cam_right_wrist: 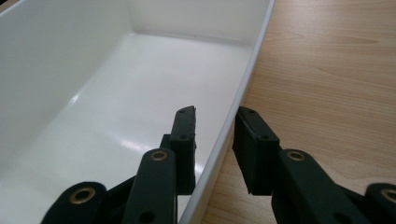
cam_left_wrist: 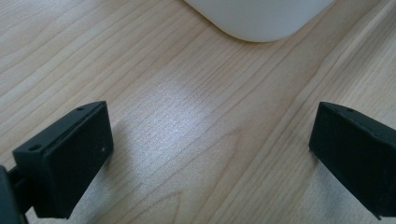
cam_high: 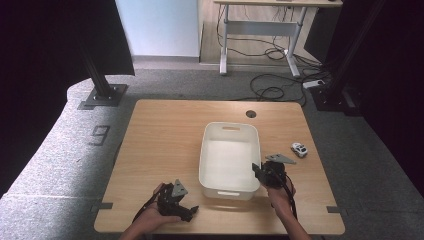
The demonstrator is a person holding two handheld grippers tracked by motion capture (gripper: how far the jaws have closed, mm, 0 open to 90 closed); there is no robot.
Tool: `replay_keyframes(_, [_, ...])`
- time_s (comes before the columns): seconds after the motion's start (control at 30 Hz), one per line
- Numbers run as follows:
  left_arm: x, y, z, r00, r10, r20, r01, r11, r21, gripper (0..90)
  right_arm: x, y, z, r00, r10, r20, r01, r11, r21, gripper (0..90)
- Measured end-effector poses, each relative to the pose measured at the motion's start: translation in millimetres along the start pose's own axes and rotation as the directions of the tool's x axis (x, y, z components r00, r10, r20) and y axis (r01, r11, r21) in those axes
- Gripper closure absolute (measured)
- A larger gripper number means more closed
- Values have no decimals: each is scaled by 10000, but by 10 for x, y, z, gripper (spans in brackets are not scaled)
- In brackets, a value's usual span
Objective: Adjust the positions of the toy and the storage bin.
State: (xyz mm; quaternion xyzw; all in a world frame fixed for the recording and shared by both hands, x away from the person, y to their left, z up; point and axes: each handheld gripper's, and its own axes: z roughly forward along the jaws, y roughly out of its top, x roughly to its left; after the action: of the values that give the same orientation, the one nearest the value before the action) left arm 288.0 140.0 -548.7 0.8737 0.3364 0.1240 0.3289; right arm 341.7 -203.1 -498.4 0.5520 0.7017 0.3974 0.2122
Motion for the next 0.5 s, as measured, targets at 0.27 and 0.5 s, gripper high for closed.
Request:
replay_keyframes(0.27, [1, 0, 0, 10000, 7, 8, -7, 10000, 0, 0, 5, 7, 20, 10000, 45, -73, -46, 10000, -57, 684])
replay_keyframes(0.5, [-1, -4, -3, 10000, 33, 7, -33, 10000, 3, 0, -16, 12, -31, 9992, -334, -219, 325, 9985, -437, 466])
